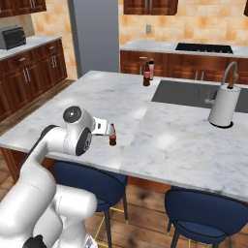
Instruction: Place the large bottle from the dining counter next to the other large bottle outside the sink, and place the small bottle from the dining counter next to the other small bottle inside the sink.
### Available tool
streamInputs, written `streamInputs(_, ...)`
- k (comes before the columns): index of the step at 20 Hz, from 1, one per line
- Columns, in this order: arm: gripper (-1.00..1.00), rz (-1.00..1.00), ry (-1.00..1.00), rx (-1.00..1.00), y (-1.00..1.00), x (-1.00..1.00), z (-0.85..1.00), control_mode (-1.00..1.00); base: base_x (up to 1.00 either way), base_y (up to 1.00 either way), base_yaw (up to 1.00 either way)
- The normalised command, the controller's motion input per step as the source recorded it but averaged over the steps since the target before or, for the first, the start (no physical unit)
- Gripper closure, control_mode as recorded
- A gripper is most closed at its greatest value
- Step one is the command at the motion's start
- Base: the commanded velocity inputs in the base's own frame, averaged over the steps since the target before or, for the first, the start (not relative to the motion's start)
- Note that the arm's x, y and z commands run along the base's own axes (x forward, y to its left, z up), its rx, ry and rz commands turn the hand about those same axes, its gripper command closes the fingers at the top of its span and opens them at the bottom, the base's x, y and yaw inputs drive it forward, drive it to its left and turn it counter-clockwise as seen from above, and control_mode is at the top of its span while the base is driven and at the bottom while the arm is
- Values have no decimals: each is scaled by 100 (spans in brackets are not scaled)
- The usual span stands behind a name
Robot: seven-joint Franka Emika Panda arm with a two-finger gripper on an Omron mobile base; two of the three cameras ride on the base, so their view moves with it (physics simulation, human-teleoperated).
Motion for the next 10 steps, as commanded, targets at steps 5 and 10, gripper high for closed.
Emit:
streamInputs(5,-100,0,0,0,-5,36,0,-100,0,0,0)
streamInputs(10,-100,0,0,0,-9,35,-7,-100,0,0,0)
